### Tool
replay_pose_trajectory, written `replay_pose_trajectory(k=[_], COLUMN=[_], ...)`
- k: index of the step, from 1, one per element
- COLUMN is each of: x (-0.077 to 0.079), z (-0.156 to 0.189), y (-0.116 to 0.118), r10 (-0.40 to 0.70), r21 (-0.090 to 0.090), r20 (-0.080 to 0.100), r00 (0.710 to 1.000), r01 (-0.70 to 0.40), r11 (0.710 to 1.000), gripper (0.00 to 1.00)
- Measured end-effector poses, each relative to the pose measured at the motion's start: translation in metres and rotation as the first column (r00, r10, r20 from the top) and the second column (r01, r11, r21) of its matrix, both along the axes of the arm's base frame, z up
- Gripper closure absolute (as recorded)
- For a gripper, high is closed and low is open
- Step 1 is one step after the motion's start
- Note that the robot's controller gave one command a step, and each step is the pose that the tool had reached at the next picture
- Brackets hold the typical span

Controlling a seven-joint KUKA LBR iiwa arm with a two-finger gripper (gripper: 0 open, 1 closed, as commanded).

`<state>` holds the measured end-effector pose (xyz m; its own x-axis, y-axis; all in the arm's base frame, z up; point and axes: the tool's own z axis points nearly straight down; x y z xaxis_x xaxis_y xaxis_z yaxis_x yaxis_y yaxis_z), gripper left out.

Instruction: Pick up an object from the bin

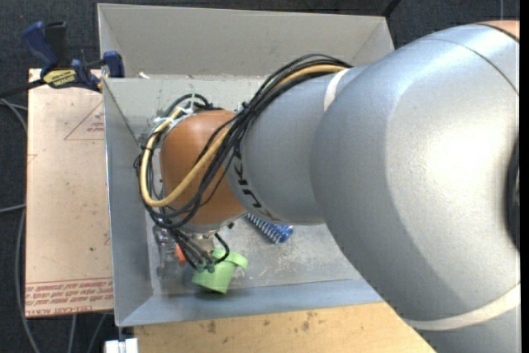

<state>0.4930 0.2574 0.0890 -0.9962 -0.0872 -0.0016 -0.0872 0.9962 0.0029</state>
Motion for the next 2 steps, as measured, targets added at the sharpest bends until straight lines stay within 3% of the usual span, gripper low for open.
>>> replay_pose_trajectory(k=[1, 2], x=[0.0, 0.002], z=[0.014, 0.068], y=[0.0, 0.001], r10=[-0.001, -0.001], r21=[0.0, 0.002], r20=[0.0, 0.004], r00=[1.0, 1.0], r01=[0.001, 0.001], r11=[1.0, 1.0], gripper=[1.0, 1.0])
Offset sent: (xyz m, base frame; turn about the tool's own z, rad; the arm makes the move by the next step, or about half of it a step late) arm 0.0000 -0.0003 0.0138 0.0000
